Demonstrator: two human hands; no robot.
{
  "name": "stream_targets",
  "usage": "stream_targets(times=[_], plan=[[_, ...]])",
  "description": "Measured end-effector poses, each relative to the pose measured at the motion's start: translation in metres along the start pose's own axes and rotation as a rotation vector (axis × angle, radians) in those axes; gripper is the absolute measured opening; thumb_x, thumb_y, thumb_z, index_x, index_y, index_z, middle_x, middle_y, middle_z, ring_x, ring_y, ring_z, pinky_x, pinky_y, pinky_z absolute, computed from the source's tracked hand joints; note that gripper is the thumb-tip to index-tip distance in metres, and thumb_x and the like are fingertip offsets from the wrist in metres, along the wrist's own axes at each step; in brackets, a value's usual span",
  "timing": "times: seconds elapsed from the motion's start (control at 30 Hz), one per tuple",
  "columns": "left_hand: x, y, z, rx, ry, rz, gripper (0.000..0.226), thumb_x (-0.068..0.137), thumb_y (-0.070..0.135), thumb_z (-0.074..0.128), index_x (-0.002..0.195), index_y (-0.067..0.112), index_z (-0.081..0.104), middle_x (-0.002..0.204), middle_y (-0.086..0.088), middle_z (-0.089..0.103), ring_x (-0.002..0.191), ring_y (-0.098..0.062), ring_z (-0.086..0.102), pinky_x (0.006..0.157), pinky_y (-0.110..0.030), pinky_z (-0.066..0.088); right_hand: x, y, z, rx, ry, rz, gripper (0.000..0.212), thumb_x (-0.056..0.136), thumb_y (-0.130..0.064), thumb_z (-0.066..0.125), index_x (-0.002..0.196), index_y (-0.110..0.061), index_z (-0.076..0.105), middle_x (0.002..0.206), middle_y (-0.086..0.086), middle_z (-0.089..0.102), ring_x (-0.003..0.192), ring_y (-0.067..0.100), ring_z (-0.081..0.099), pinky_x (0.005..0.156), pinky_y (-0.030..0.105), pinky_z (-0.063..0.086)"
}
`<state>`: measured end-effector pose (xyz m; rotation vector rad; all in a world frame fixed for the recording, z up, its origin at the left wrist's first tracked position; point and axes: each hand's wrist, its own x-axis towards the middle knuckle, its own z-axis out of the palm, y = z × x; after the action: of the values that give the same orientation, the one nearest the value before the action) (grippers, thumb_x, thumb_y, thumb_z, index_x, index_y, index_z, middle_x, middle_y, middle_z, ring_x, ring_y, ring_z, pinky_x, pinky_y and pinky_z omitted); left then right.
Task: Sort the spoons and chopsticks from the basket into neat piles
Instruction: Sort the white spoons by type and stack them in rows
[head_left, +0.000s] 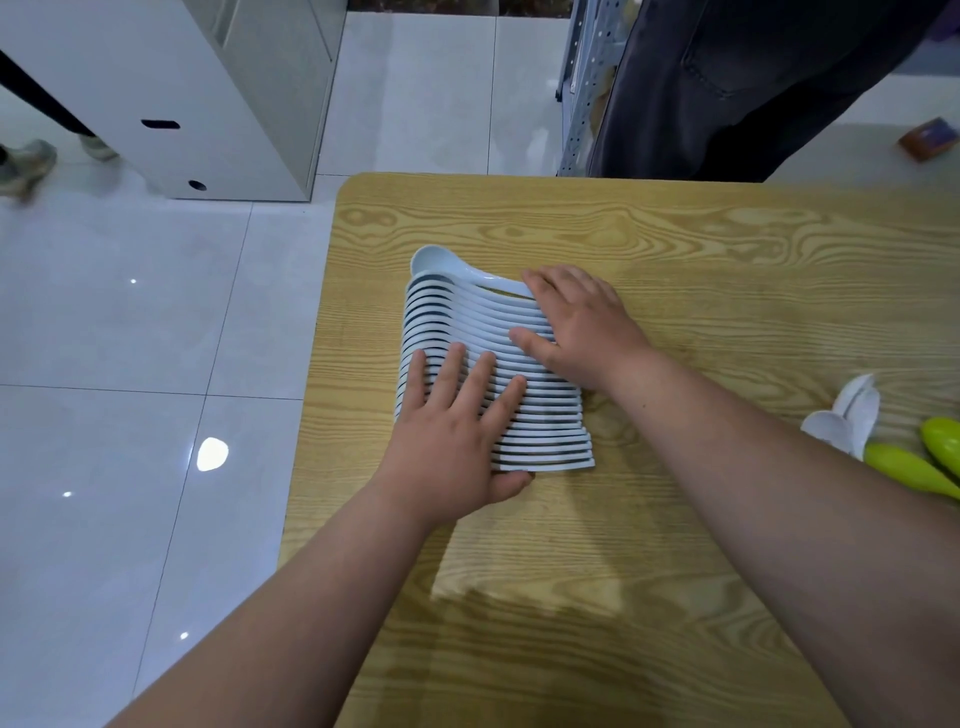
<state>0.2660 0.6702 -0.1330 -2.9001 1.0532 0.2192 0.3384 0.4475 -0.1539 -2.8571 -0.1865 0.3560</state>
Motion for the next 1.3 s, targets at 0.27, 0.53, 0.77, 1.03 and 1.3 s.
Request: stream_targets(times=[0.27, 0.53, 0.77, 1.03, 1.3], plan=[[0.0, -0.001, -0.007, -0.116, 0.063, -0.058, 0.077, 0.087, 0.067, 0.041, 0.148, 0.02, 0.047, 0.147, -0.015, 0.05, 0.144, -0.041, 0.035, 0.117, -0.063, 0.023, -0.007, 0.007, -0.007, 0.026, -0.028, 0.064, 0.077, 0.098, -0.063, 0.035, 0.161, -0.025, 0.013, 0.167, 0.002, 0.017, 0.154, 0.022, 0.009, 0.123, 0.043, 0.01], [-0.006, -0.001, -0.022, -0.278, 0.211, -0.073, 0.053, 0.086, 0.037, 0.05, 0.132, 0.011, 0.06, 0.123, -0.011, 0.062, 0.118, -0.034, 0.055, 0.1, -0.049, 0.047, -0.057, -0.005, -0.017, 0.111, 0.043, 0.075, 0.058, 0.097, -0.035, 0.056, 0.149, -0.014, 0.043, 0.155, 0.011, 0.04, 0.145, 0.029, 0.033, 0.118, 0.044, 0.029], [-0.042, 0.019, -0.031, -0.37, 0.225, 0.043, 0.05, 0.086, 0.035, 0.05, 0.125, 0.008, 0.065, 0.111, -0.01, 0.065, 0.099, -0.032, 0.061, 0.088, -0.043, 0.05, -0.181, -0.035, -0.017, 0.191, 0.052, 0.085, 0.042, 0.091, -0.028, 0.056, 0.129, -0.012, 0.064, 0.124, 0.007, 0.067, 0.114, 0.029, 0.061, 0.093, 0.042, 0.052], [-0.047, 0.095, -0.027, -0.3, -0.007, 0.2, 0.056, 0.081, 0.04, 0.046, 0.124, 0.011, 0.066, 0.108, -0.01, 0.066, 0.094, -0.034, 0.064, 0.082, -0.041, 0.056, -0.29, 0.014, -0.004, 0.081, 0.061, 0.261, 0.049, 0.091, -0.031, 0.048, 0.134, -0.011, 0.06, 0.137, 0.012, 0.058, 0.132, 0.032, 0.051, 0.104, 0.05, 0.047], [0.023, 0.223, -0.037, -0.45, -0.242, -0.048, 0.064, 0.093, 0.037, 0.055, 0.152, 0.018, 0.036, 0.141, -0.01, 0.047, 0.127, -0.034, 0.048, 0.103, -0.039, 0.04, -0.348, 0.128, -0.005, 0.139, 0.102, 0.419, 0.064, 0.082, -0.023, 0.07, 0.141, -0.011, 0.052, 0.141, 0.02, 0.05, 0.132, 0.04, 0.046, 0.107, 0.052, 0.044]])
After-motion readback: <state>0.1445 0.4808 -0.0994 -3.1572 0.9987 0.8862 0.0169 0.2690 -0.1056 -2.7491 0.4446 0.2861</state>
